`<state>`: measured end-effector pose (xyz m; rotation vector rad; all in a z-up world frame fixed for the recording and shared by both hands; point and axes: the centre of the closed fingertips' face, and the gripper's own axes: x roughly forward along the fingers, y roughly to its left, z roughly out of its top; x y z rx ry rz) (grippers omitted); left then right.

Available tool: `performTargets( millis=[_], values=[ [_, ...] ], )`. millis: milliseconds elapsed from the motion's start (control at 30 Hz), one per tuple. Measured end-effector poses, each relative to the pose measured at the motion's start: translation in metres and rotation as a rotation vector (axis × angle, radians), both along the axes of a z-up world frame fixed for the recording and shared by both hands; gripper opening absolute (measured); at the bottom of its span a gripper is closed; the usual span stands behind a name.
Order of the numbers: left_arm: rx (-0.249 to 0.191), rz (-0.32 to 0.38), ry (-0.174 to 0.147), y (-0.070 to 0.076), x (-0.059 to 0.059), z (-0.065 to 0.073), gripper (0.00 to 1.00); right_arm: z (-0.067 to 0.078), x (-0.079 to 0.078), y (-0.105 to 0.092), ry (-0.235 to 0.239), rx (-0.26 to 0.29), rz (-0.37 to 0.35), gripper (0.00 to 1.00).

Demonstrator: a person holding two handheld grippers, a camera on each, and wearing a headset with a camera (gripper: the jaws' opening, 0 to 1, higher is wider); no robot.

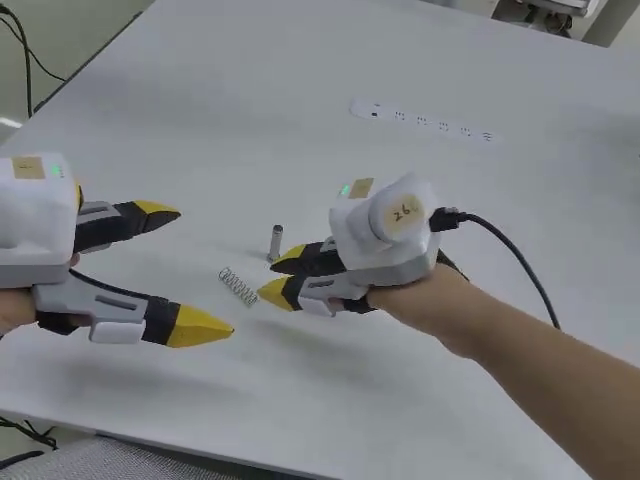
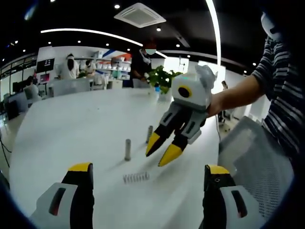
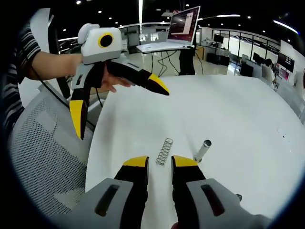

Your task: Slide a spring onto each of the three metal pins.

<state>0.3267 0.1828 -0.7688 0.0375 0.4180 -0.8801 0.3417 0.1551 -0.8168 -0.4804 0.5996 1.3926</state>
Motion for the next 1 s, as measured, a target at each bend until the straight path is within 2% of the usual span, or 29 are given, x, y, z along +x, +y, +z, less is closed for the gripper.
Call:
performTargets(
  millis=[200,600,767,900,1000],
  values=[
    [0.000,0.007,0.000,0.002,-0.001,0.000,0.93,-0.002,0.004,0.009,-0.001,-0.010,-0.005,0.18],
    [0.001,0.006,0.007,0.003,-0.002,-0.001,0.93,-0.021,0.007,0.015,-0.004,-0.052,-0.040,0.18],
    [-0.001,0.009,0.012,0.003,-0.003,-0.003,0.92,-0.028,0.007,0.013,-0.017,-0.054,-0.047,0.17],
    [0.000,0.009,0.021,0.004,-0.006,-0.005,0.92,-0.028,0.009,0.018,0.007,-0.032,-0.083,0.17],
    [-0.012,0.017,0.018,0.004,-0.005,-0.003,0.92,-0.033,0.008,0.021,0.005,-0.043,-0.078,0.17]
  ],
)
